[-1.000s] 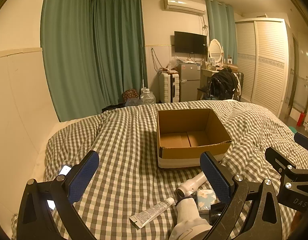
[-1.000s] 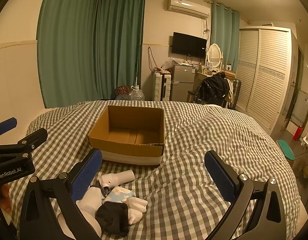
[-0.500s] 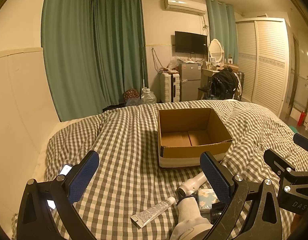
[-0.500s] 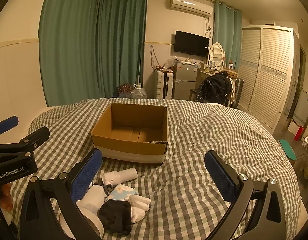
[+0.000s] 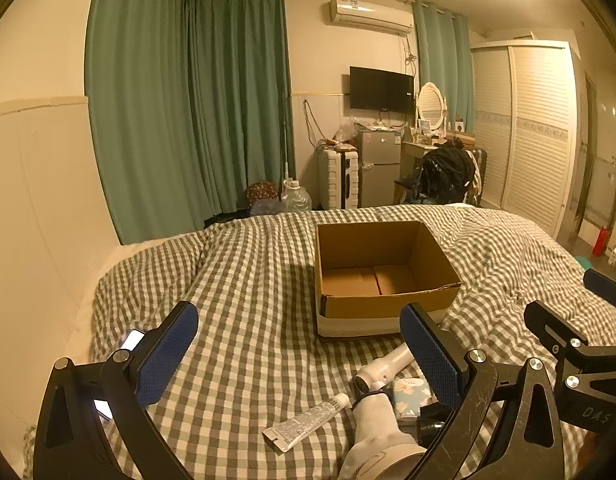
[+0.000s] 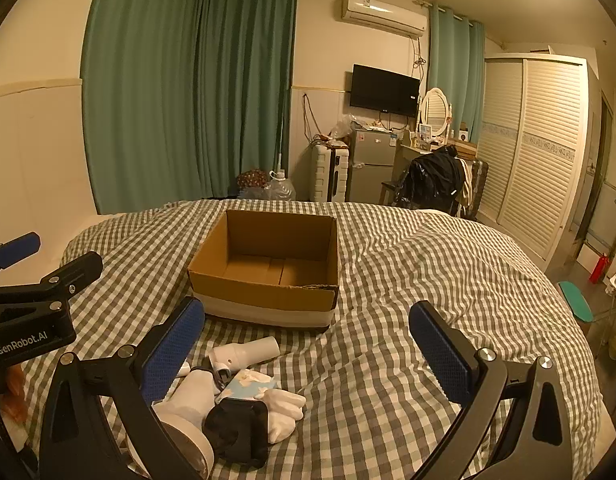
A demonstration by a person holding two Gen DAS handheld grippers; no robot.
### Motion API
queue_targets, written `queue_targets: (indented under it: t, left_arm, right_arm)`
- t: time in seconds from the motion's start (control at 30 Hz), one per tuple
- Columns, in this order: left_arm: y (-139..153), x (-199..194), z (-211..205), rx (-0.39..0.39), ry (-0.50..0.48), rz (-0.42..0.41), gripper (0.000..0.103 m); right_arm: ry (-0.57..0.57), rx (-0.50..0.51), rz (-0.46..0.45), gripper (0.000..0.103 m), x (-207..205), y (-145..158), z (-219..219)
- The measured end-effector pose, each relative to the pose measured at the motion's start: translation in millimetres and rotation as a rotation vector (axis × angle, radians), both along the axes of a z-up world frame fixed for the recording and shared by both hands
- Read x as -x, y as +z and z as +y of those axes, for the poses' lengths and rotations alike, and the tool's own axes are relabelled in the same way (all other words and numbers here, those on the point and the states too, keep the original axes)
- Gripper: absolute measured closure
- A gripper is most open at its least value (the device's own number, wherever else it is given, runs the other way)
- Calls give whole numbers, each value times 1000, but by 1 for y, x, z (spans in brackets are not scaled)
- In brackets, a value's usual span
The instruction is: Organize objects
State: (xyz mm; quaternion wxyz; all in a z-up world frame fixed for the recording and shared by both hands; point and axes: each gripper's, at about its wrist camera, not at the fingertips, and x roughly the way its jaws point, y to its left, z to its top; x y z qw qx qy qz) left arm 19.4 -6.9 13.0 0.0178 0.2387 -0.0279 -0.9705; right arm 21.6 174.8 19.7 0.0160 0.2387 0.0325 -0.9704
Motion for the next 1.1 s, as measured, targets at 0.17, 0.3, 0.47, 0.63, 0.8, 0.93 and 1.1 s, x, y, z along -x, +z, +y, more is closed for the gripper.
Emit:
queue_targets:
  t: [0.17, 0.3, 0.47, 0.63, 0.8, 0.93, 1.1]
  left_arm:
    - [1, -2, -3, -17, 3, -4, 0]
    - [3, -5, -4, -8, 3, -1, 0]
    - [6, -8, -8, -15, -15, -14, 0]
    - [-6, -6, -9, 6, -37, -79, 0]
    - [-33, -8, -7, 19, -75, -168, 0]
    - [-58, -13, -2, 15, -119, -254, 0]
    - [-92, -21, 13, 27, -188, -353, 0]
  right_arm:
    - [18, 12, 1, 0, -4, 4, -2]
    - [22, 11, 3, 0, -7, 8, -4]
    - [39, 12, 8, 0, -12, 13, -7]
    - [61, -5, -18, 0, -15, 9, -11]
    - [52, -60, -113, 0, -10, -16, -12]
    - [25, -82, -201, 1, -2, -40, -6]
    - [13, -80, -268, 1, 2, -58, 0]
